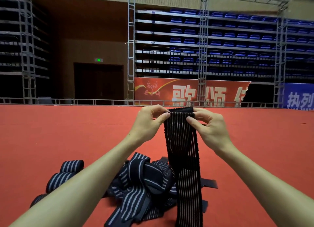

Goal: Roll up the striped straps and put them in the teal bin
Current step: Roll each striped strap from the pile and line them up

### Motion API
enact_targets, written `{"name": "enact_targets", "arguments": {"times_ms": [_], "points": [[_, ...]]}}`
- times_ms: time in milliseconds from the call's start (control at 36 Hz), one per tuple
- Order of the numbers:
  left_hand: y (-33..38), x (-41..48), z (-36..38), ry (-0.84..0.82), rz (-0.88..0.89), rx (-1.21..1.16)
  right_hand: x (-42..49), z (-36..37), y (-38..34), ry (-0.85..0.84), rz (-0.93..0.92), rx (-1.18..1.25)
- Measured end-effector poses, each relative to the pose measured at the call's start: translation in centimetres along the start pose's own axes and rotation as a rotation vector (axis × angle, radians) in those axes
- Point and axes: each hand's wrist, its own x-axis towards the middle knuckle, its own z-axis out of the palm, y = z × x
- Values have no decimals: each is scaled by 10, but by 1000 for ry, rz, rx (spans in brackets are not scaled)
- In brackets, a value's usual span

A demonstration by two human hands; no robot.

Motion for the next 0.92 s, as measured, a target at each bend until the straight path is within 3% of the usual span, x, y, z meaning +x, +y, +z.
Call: {"name": "enact_targets", "arguments": {"times_ms": [194, 472, 722, 917], "points": [[0, 2, 0, -53, 33, 29, 0, -5, 0, 26, 20, -70], [-2, 0, -1, -86, 74, 84, 0, -7, -6, 68, 127, 94], [-1, -9, 6, 29, -47, -254, 0, -6, -10, 54, 111, 74], [0, -13, 11, 46, -128, -370, -1, -6, -10, 73, 147, 117]]}}
